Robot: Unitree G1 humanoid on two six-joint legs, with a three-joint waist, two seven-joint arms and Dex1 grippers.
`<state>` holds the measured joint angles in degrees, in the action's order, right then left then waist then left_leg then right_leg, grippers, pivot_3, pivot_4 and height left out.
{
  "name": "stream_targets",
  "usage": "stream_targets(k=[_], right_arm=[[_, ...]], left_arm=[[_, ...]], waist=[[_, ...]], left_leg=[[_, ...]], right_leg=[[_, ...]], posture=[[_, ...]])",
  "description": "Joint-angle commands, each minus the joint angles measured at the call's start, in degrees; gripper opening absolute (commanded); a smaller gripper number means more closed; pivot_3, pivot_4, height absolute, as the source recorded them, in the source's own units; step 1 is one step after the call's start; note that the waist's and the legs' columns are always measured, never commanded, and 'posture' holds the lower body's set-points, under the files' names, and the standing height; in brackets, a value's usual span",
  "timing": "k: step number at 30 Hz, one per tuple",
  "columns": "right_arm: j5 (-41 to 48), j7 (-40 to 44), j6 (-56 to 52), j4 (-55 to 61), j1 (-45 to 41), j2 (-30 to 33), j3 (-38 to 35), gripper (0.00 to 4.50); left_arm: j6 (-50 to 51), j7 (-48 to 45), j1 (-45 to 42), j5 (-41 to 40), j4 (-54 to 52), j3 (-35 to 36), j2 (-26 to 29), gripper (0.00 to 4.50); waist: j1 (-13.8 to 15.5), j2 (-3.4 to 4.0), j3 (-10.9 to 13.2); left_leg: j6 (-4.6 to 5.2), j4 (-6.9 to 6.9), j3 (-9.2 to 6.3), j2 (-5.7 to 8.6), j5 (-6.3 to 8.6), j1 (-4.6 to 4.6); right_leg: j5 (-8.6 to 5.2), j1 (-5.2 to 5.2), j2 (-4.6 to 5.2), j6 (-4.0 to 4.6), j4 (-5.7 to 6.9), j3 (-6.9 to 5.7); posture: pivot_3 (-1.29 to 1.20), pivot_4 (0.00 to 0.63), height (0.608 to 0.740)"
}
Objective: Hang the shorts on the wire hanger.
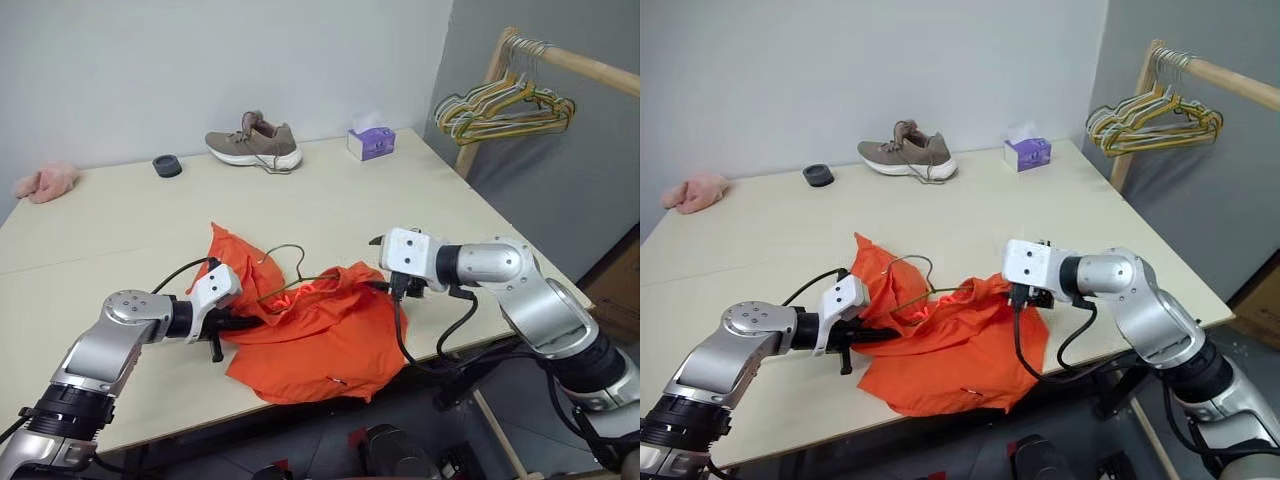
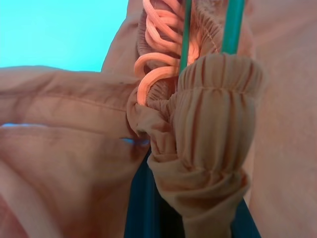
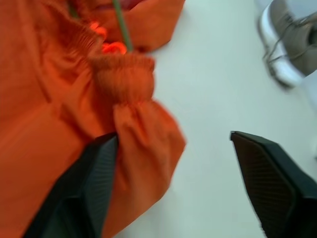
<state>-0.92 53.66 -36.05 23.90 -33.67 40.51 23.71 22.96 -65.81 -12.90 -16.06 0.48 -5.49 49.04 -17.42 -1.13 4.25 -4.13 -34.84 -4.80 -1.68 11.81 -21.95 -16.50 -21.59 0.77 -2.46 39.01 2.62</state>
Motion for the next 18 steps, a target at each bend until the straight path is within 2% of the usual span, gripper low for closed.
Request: stream_targets(k=[1, 6, 14, 17, 18], right_arm=[[0.23, 2.18, -0.3, 1.49, 0.2, 1.27, 0.28, 3.76], [-0.95, 1.34, -0.07, -2.63, -0.55, -1.91, 3.08, 3.76], [-1.61, 4.79, 3.02, -11.92, -4.37, -7.41, 8.32, 3.76], [-2.61, 5.93, 5.79, -16.53, -7.02, -9.55, 9.98, 3.22], [-2.74, 6.49, 6.22, -17.91, -7.88, -10.24, 10.2, 2.88]], left_arm=[[-1.69, -0.83, -1.49, 0.72, -0.91, -0.23, -0.14, 0.0], [-2.56, -1.62, -2.08, 1.55, -0.39, -0.89, -0.05, 0.0], [-2.55, -2.37, -1.78, 1.65, -1.12, -0.88, 0.27, 0.0], [-2.34, -2.95, -1.2, 1.47, -2.2, -0.82, 0.58, 0.0], [-2.26, -3.05, -0.94, 1.37, -2.58, -0.72, 0.66, 0.0]], waist=[[-0.06, 0.0, 0.0], [-0.3, -0.01, -0.01], [-0.38, -0.02, -0.01], [-0.39, -0.02, -0.02], [-0.39, -0.02, -0.02]], left_leg=[[0.0, 0.0, 0.0, 0.0, 0.0, 0.0], [0.0, 0.0, 0.0, 0.0, 0.0, 0.03], [0.0, -0.01, 0.0, 0.0, 0.0, 0.01], [0.0, -0.01, 0.0, 0.0, 0.0, 0.01], [0.0, -0.01, -0.01, 0.0, 0.0, 0.02]], right_leg=[[0.0, 0.0, 0.0, 0.0, 0.0, 0.0], [0.0, 0.02, -0.01, -0.01, 0.0, -0.01], [0.01, 0.02, -0.01, -0.02, 0.0, -0.01], [0.01, 0.03, -0.01, -0.02, 0.0, -0.01], [0.02, 0.03, -0.01, -0.03, 0.01, 0.0]], posture=[[-0.28, 0.013, 0.74], [-0.28, 0.008, 0.74], [-0.27, 0.004, 0.74], [-0.26, 0.0, 0.74], [-0.26, 0.0, 0.74]])
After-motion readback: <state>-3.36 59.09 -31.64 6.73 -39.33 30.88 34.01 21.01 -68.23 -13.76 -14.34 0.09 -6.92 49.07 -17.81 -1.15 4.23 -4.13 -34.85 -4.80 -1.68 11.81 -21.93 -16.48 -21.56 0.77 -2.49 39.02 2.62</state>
